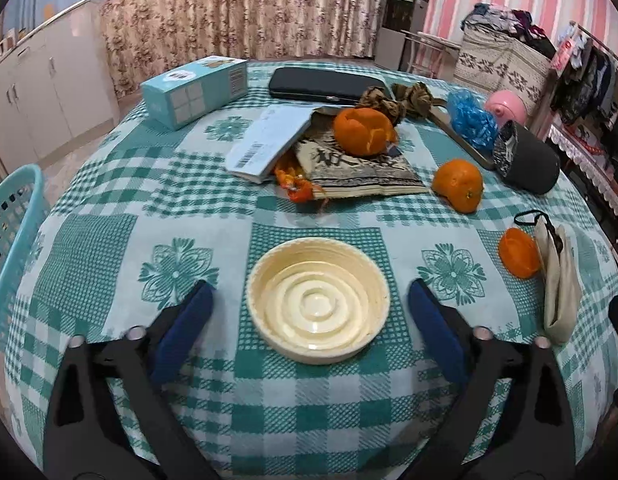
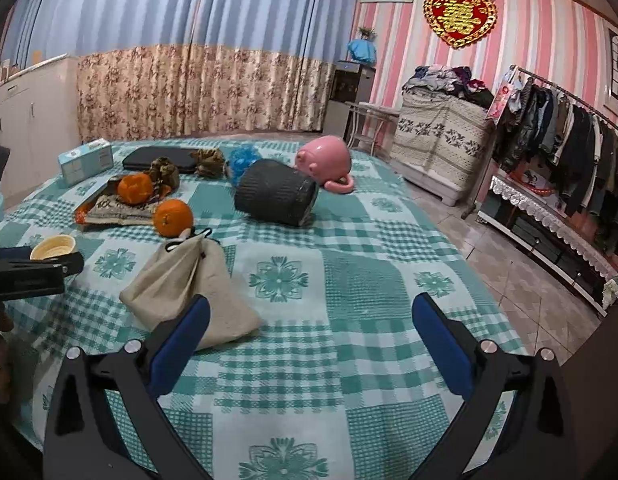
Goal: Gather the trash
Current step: 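Grasp the cream plastic lid with the left tool while the right tool grasps the beige cloth bag, then carry the lid and bag to the blue basket and open the left tool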
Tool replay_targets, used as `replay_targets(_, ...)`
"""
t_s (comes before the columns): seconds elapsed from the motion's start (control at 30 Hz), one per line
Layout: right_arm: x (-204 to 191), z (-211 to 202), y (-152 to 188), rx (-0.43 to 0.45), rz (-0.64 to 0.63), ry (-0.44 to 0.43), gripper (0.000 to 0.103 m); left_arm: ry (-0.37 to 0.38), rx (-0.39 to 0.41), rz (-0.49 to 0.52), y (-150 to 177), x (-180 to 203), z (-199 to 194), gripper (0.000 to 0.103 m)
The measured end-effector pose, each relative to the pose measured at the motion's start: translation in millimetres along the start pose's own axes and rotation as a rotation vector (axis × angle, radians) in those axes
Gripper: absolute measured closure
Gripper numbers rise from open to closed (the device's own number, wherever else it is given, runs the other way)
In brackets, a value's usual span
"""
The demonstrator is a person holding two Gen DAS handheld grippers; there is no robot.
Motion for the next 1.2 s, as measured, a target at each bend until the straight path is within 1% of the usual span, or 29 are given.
replay_targets(0.03, -1.2, 2.2, 0.1, -0.013, 0.007, -0.03, 0.004, 0.009, 0.0, 0.011, -0.1, 2.1, 0.7, 0.019)
replay_targets(0.07, -3.3, 4.8, 0.2, -0.03, 0.013, -0.059, 0.004, 0.014, 0.001, 0.014, 0.1, 2.6, 0.7, 0.026)
replay_targets(0.1, -6.2, 6.9, 0.3, -0.04, 0.014, -0.067, 0.004, 0.019, 0.002, 0.017, 0.3, 3.1, 0.3, 0.032)
replay_targets(0.13, -9.7, 8.5, 0.0, -0.043, 0.012, -0.068, 0.004, 0.021, 0.004, 0.018, 0.7, 3.2, -0.7, 0.035)
replay_targets(0.17, -12.9, 9.3, -0.4, -0.045, 0.008, -0.075, 0.004, 0.021, 0.004, 0.02, 0.9, 3.1, -1.4, 0.042)
replay_targets(0.3, -28.2, 14.9, -4.2, -0.061, -0.015, -0.109, 0.004, 0.019, 0.011, 0.02, 3.2, 1.7, -5.9, 0.042)
replay_targets(0.4, -38.1, 20.0, -5.7, -0.07, -0.033, -0.133, 0.004, -0.008, 0.03, 0.028, 5.5, 1.2, -13.1, 0.042)
replay_targets(0.47, -44.2, 26.3, -6.1, -0.088, -0.057, -0.133, 0.005, -0.016, 0.041, 0.023, 6.0, -1.5, -17.7, 0.042)
replay_targets(0.53, -47.9, 29.8, -6.5, -0.095, -0.071, -0.136, 0.008, -0.03, 0.057, 0.014, 7.3, -4.3, -23.3, 0.042)
replay_targets(0.57, -49.9, 32.8, -6.7, -0.102, -0.08, -0.141, 0.011, -0.033, 0.062, 0.012, 6.9, -5.6, -24.6, 0.042)
replay_targets(0.6, -51.5, 35.1, -6.0, -0.112, -0.085, -0.151, 0.021, -0.039, 0.07, 0.008, 7.2, -7.1, -26.9, 0.042)
replay_targets(0.63, -52.3, 37.4, -5.1, -0.125, -0.087, -0.167, 0.034, -0.04, 0.073, 0.005, 7.2, -8.5, -27.9, 0.042)
replay_targets(0.7, -53.0, 38.9, -3.2, -0.138, -0.086, -0.198, 0.043, -0.036, 0.073, -0.009, 7.0, -11.5, -29.0, 0.042)
replay_targets(0.73, -52.7, 37.8, -2.6, -0.135, -0.084, -0.207, 0.053, -0.033, 0.071, -0.016, 6.7, -12.9, -28.7, 0.042)
replay_targets(0.77, -51.9, 35.9, -2.4, -0.134, -0.081, -0.218, 0.058, -0.03, 0.07, -0.022, 6.4, -14.3, -28.4, 0.042)
replay_targets(0.8, -50.2, 34.4, -2.5, -0.133, -0.075, -0.22, 0.065, -0.03, 0.069, -0.026, 6.0, -15.3, -28.3, 0.042)
replay_targets(0.83, -47.8, 32.8, -2.9, -0.128, -0.067, -0.224, 0.075, -0.033, 0.07, -0.03, 5.8, -16.1, -28.4, 0.042)
replay_targets(0.87, -44.0, 30.7, -4.1, -0.124, -0.052, -0.235, 0.078, -0.034, 0.072, -0.031, 5.8, -16.6, -28.6, 0.042)
replay_targets(0.9, -39.9, 29.5, -5.7, -0.121, -0.036, -0.244, 0.085, -0.034, 0.073, -0.032, 5.9, -17.0, -29.2, 0.042)
replay_targets(0.93, -37.5, 29.9, -7.0, -0.121, -0.028, -0.247, 0.095, -0.032, 0.075, -0.033, 6.0, -16.9, -29.7, 0.042)
replay_targets(1.03, -28.9, 31.9, -10.6, -0.132, 0.007, -0.27, 0.097, -0.034, 0.08, -0.027, 6.5, -14.9, -30.0, 0.042)
replay_targets(1.2, -26.3, 33.1, -11.1, -0.149, 0.033, -0.276, 0.095, -0.037, 0.091, -0.024, 7.6, -15.6, -34.3, 0.042)
Point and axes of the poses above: each gripper's, at about its wrist camera, not at the fingertips, and z roughly the way its jaws point, x to its right, y to its underside, the point moved 1 cm from there along z, roughly the way its jaws point, and after that the axes turned 3 degrees about y, right-handed, at the moved point
